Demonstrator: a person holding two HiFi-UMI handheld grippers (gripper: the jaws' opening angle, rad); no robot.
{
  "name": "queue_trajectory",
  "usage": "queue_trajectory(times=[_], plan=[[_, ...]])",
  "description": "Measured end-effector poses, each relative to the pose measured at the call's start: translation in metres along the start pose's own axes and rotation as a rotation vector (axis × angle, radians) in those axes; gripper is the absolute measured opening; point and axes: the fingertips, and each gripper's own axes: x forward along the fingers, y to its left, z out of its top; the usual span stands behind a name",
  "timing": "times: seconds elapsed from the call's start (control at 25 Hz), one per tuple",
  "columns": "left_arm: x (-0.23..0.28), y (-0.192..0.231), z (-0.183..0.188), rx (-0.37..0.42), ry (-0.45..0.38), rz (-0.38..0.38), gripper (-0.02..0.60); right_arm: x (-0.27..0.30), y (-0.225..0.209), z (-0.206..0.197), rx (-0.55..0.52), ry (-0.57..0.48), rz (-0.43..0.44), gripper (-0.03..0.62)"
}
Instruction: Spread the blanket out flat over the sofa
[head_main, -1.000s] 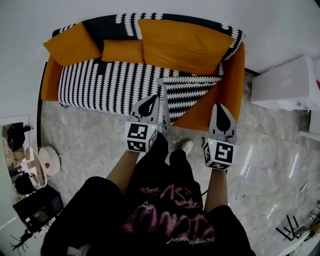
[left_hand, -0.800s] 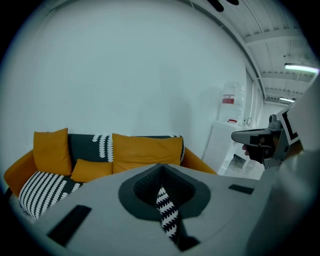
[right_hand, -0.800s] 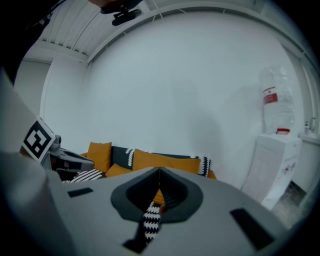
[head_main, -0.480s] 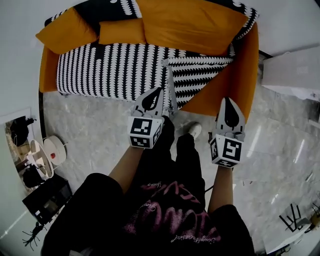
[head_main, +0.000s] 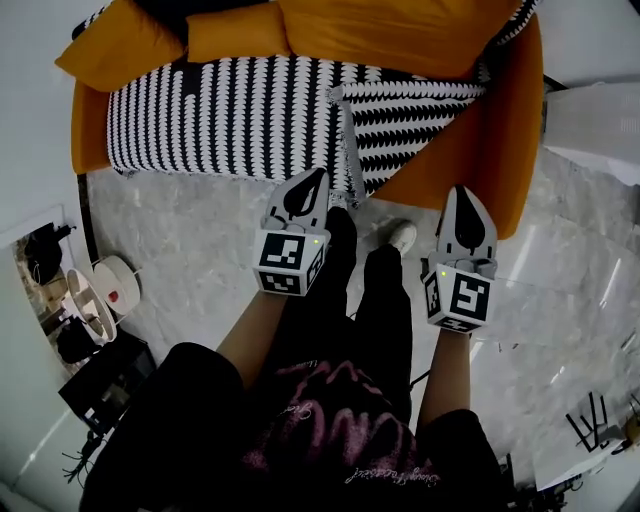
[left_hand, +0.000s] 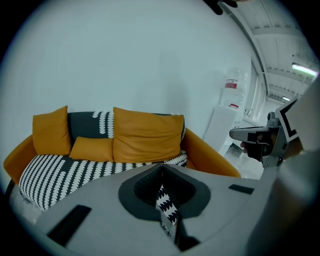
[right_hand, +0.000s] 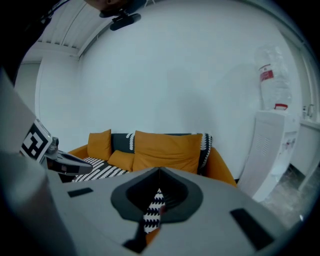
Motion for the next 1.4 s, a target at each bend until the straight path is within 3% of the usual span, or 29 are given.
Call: queue_trajectory(times=[0.44, 0.8, 0.84, 0.92, 1.16, 1.4], plan=[[0.019, 0.011, -0.028, -0.014, 0.055, 0.003, 0.012, 0.015, 0.003, -0.028, 0.013, 0.033, 0.019, 0.021], [0.078, 0.034, -0.05, 0.002, 0.124, -0.027, 0.015, 0.046, 0.002, -0.061, 0.016, 0.09, 0.035, 0.021], [0.086, 0.036, -0.052, 0.006, 0.131, -0.033, 0.025, 0.046, 0.0, -0.065, 0.019, 0.093, 0.033, 0.021], [0.103, 0.04, -0.056, 0.014, 0.147, -0.043, 0.123, 0.047, -0.005, -0.073, 0.022, 0.1, 0.031, 0.021], [0.16, 0.079, -0.073, 0.011, 0.197, -0.024, 0.157, 0.063, -0.002, -0.101, 0.044, 0.155, 0.021, 0.021], [0.213, 0.104, -0.096, 0.062, 0.242, -0.03, 0.181, 0.072, 0.002, -0.133, 0.047, 0.191, 0.028, 0.021]])
